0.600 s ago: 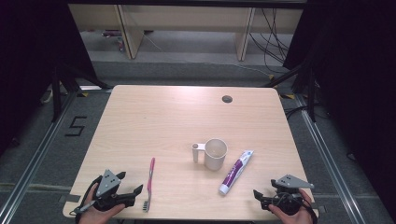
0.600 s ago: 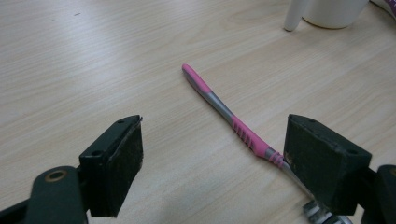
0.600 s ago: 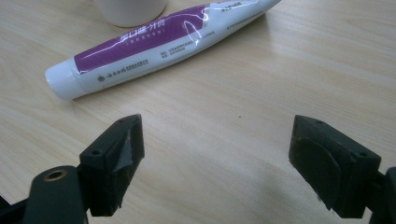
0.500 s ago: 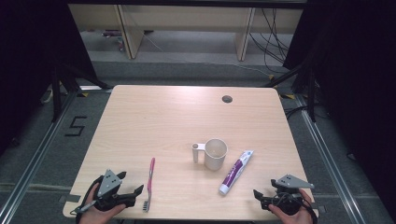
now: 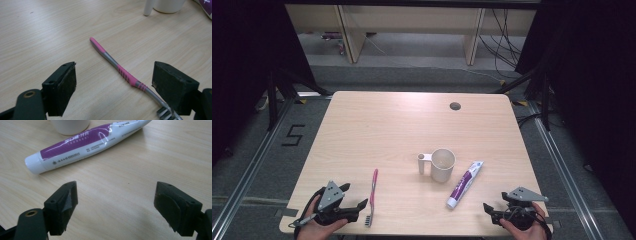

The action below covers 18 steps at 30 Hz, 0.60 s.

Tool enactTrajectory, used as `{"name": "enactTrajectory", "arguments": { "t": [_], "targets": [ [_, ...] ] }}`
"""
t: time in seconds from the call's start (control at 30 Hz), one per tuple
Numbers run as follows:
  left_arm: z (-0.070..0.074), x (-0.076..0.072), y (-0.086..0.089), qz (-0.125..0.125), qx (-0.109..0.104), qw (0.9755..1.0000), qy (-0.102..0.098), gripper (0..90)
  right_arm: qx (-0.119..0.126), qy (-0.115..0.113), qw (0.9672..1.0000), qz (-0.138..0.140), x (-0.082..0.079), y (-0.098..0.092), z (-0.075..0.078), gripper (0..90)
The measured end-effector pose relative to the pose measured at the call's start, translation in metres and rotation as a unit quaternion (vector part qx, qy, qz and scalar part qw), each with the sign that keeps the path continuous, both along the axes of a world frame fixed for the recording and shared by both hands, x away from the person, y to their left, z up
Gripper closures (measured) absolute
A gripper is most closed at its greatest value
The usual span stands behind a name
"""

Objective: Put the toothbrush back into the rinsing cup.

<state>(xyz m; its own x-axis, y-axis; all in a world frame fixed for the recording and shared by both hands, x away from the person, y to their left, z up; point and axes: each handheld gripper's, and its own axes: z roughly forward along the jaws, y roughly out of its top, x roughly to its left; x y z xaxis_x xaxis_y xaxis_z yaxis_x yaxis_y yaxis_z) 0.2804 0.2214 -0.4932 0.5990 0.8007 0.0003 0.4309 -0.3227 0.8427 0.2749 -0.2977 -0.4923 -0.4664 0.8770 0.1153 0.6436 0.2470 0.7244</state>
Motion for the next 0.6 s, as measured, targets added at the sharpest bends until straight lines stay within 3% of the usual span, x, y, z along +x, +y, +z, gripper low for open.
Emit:
{"name": "enactTrajectory", "arguments": {
  "t": [0.03,0.07,0.1,0.23,0.3,0.33,0.4,0.43,0.5,0.53,0.6],
  "targets": [
    [0.003,0.002,-0.001,-0.004,0.004,1.0,-0.001,19.3,0.006,0.01,0.9999,0.001,0.0,0.0,-0.001,20.4],
    [0.005,0.003,-0.001,-0.007,0.002,0.9999,-0.007,19.7,-0.005,-0.008,0.9999,0.01,0.002,-0.002,-0.001,20.5],
    [0.008,0.004,-0.001,-0.01,0.003,0.9999,-0.009,20.4,-0.007,-0.011,0.9999,0.007,0.001,-0.002,0.0,20.6],
    [0.014,0.008,-0.003,-0.034,0.011,0.9992,-0.018,26.7,0.009,0.007,0.9999,0.002,0.0,0.001,-0.001,20.7],
    [0.016,0.012,-0.005,-0.047,0.019,0.9984,-0.025,28.0,0.005,0.003,0.9999,0.009,0.002,0.0,-0.002,20.9],
    [0.018,0.019,-0.007,-0.072,0.031,0.996,-0.043,40.1,0.0,-0.006,0.9999,0.011,0.003,-0.001,-0.003,21.0],
    [0.019,0.021,-0.008,-0.078,0.044,0.9948,-0.047,50.7,0.0,-0.005,0.9999,0.013,0.003,-0.001,-0.003,21.3],
    [0.019,0.023,-0.009,-0.088,0.05,0.9938,-0.047,50.7,0.0,-0.005,0.9999,0.013,0.003,-0.001,-0.003,21.3],
    [0.018,0.025,-0.014,-0.102,0.064,0.9914,-0.052,70.7,0.0,-0.002,0.9999,0.014,0.003,-0.001,-0.003,21.4],
    [0.019,0.028,-0.016,-0.11,0.083,0.9891,-0.053,70.7,0.0,-0.002,0.9999,0.014,0.003,-0.001,-0.003,21.4],
    [0.017,0.036,-0.024,-0.125,0.102,0.9856,-0.051,80.4,-0.009,-0.009,0.9998,0.013,0.003,0.0,-0.003,21.7]
  ]
}}
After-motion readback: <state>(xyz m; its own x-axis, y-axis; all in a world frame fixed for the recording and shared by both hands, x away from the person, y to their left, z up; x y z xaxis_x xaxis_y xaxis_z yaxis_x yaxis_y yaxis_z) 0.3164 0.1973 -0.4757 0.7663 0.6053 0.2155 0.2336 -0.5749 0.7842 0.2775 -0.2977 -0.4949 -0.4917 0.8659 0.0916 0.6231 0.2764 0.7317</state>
